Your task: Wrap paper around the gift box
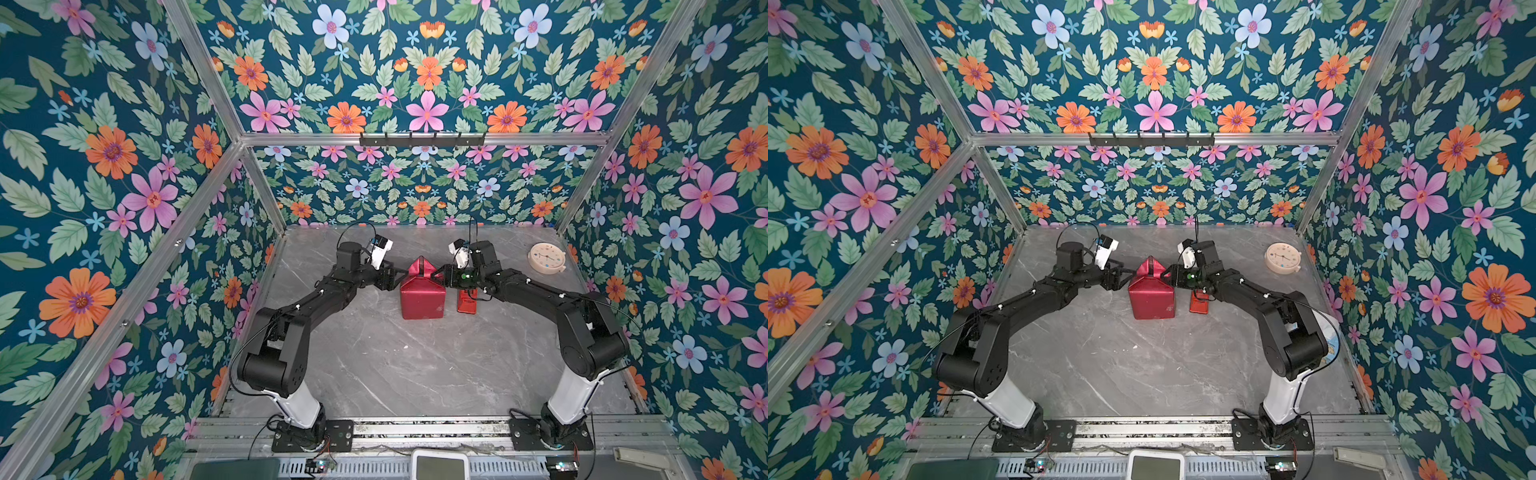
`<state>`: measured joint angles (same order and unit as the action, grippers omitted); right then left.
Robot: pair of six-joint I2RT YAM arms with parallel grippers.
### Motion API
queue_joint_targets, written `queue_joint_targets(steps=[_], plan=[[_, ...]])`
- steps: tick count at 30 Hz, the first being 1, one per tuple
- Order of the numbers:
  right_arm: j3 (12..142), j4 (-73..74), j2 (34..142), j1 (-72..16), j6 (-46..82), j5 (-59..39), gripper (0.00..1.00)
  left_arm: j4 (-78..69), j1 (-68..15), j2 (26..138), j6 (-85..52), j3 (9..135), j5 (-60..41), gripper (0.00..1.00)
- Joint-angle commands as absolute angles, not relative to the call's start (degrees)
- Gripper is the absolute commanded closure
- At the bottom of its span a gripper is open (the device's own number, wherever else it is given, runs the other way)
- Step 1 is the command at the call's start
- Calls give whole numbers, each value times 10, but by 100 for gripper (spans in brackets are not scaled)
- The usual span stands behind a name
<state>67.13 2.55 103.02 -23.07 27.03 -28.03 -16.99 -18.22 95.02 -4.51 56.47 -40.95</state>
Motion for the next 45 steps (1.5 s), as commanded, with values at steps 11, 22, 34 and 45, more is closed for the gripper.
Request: queue_joint_targets(steps=[11,22,34,45], plan=[[679,-1,1037,-232,264,-288,47,-145,-200,1020,-39,604,-372,36],[722,10,1058,-231,282,-302,23,-164,-207,1027,-42,579,-362,36],[740,26,1086,-231,293,-341,19,-163,-208,1027,-40,580,-360,36],[739,63,1105,-232,322,-371,18,-158,-209,1027,-38,581,-357,36]])
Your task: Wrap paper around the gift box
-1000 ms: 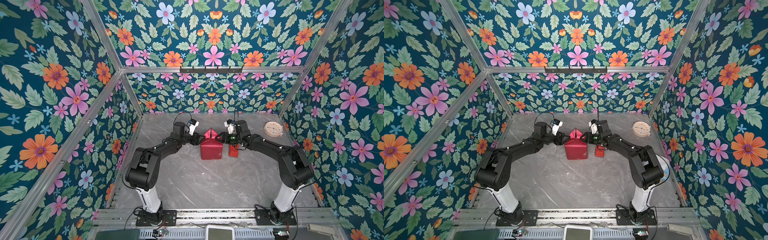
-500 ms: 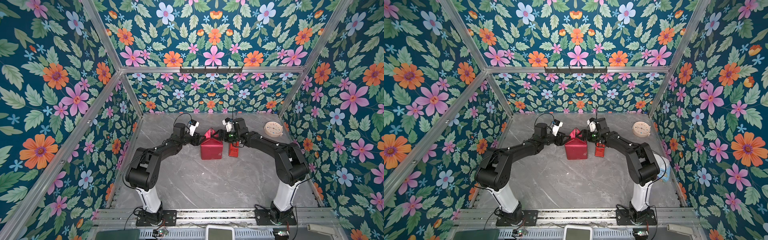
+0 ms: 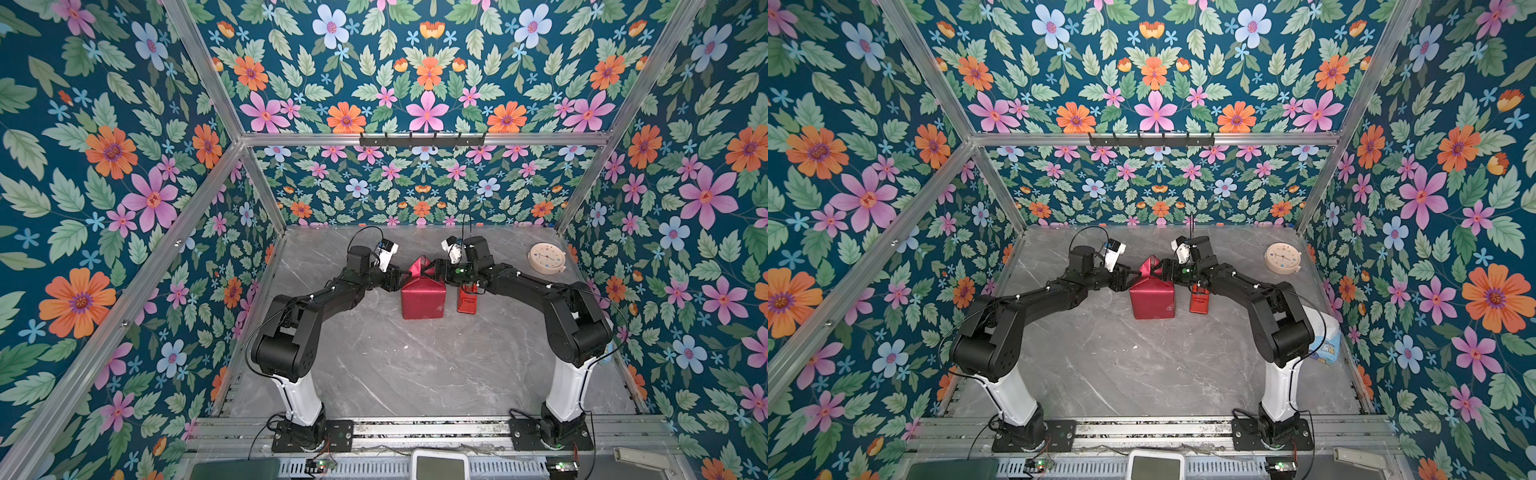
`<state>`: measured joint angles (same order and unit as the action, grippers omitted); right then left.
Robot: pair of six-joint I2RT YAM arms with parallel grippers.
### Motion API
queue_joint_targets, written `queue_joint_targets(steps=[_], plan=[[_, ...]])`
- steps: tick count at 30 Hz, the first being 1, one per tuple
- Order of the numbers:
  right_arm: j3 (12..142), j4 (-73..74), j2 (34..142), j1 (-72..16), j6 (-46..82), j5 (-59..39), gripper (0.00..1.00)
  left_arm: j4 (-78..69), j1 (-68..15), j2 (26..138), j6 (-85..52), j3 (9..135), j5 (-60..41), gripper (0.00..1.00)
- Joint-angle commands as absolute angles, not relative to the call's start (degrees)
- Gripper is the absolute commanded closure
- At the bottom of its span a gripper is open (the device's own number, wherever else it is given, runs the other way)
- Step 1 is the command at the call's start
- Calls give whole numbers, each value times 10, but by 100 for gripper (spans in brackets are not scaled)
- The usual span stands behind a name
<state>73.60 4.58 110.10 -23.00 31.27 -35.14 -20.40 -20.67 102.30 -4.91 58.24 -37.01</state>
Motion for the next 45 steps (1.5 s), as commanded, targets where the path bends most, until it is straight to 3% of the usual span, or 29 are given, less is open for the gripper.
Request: queue_joint_targets(steps=[1,21,30,45], plan=[[740,64,1107,-231,323,-373,18,-158,-209,1027,-37,582,-356,36],[720,55,1102,-237,301,-363,24,-154,-218,1026,-36,587,-350,35],[708,68,1095,-237,275,-365,27,-166,-218,1000,-33,590,-354,28],[699,79,1094,-238,268,-370,29,-64,-222,1079,-31,759,-520,25]])
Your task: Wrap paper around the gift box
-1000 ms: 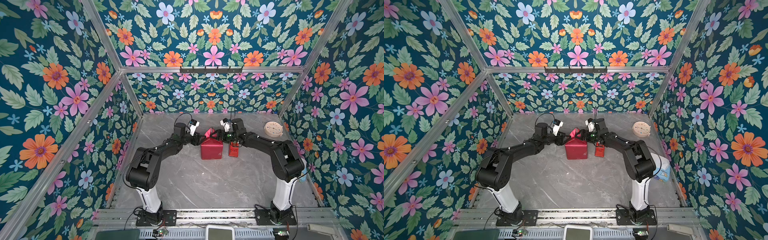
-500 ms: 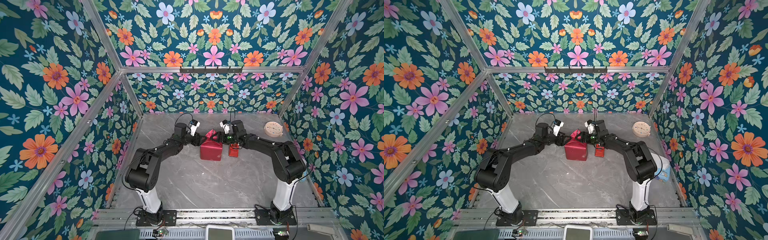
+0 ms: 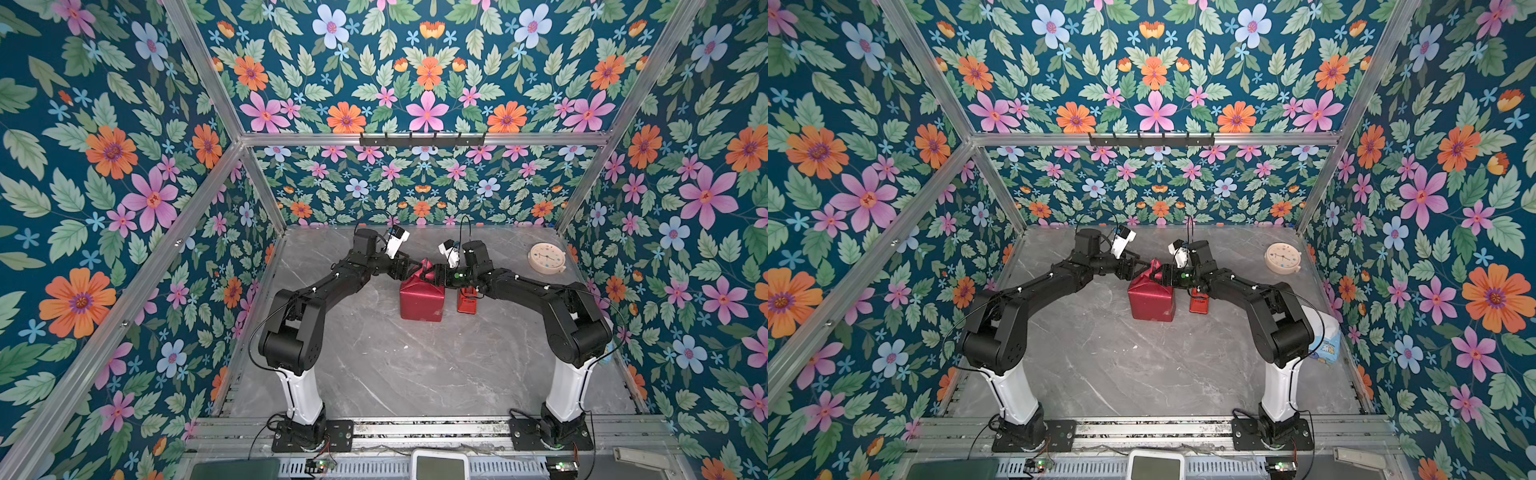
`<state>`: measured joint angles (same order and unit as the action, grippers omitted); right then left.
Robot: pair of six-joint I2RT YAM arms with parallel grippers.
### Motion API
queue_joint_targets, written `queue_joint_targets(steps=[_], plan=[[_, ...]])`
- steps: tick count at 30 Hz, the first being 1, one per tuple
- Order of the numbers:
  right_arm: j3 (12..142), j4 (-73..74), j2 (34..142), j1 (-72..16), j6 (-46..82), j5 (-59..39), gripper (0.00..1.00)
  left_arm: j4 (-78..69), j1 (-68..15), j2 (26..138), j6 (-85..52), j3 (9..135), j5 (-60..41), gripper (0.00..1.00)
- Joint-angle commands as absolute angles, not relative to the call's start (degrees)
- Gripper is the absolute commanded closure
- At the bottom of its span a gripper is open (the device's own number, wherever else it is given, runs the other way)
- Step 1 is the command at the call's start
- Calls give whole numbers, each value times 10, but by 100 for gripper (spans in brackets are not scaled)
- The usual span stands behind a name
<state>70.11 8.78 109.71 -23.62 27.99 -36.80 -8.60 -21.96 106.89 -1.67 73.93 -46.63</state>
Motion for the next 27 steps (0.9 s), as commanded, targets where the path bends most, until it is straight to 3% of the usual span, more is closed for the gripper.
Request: queue_joint_targets(steps=[1,7,17,27], plan=[[698,79,1094,-238,268,-369,29,-61,-224,1086,-36,768,-530,25],[697,81,1092,-238,269,-369,29,-63,-230,1115,-67,807,-556,27],[697,78,1089,-238,266,-366,29,-55,-232,1142,-87,841,-581,60],[700,76,1089,-238,267,-364,30,-65,-234,1147,-98,842,-602,77]])
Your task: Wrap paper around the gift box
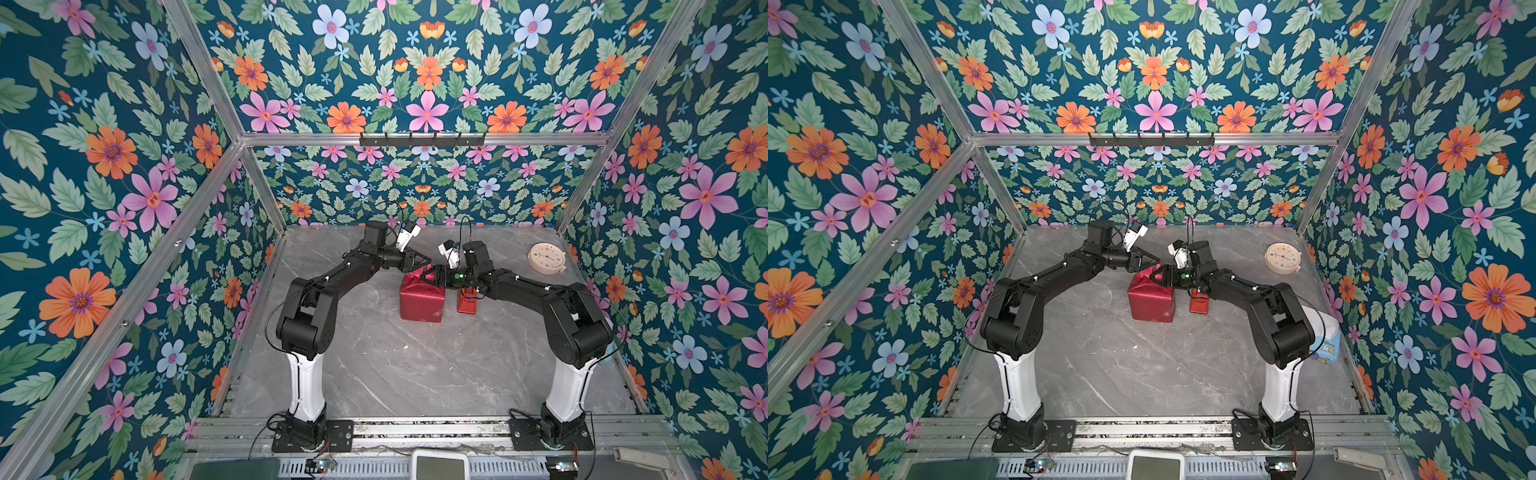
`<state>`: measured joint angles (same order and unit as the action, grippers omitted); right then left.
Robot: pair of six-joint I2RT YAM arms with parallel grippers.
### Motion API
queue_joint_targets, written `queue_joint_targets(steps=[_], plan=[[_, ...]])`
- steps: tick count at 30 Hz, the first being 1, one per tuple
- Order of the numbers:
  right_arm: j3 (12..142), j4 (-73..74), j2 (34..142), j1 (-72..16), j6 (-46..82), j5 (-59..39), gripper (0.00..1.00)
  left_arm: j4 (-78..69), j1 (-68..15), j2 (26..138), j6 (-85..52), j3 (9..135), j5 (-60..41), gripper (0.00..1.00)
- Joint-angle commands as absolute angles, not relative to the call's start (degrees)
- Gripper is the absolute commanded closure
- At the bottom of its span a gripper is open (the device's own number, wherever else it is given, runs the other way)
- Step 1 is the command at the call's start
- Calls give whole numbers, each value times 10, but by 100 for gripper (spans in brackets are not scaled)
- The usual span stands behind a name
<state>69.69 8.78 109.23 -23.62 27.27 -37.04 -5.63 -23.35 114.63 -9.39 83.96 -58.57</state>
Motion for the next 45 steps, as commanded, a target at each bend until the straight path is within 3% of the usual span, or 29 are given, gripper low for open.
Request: queue_joint_targets(steps=[1,7,11,25,45], plan=[[700,75,1089,-238,267,-364,30,-65,-234,1146,-98,842,-602,79],[701,73,1084,-237,267,-362,29,-65,-234,1144,-97,844,-593,95],[700,76,1073,-238,275,-371,27,-67,-234,1139,-93,844,-583,100],[666,117,1030,-221,331,-409,24,-83,-234,1116,-83,817,-557,100],[619,59,1015,-215,320,-323,36,-112,-234,1048,-75,734,-540,100]])
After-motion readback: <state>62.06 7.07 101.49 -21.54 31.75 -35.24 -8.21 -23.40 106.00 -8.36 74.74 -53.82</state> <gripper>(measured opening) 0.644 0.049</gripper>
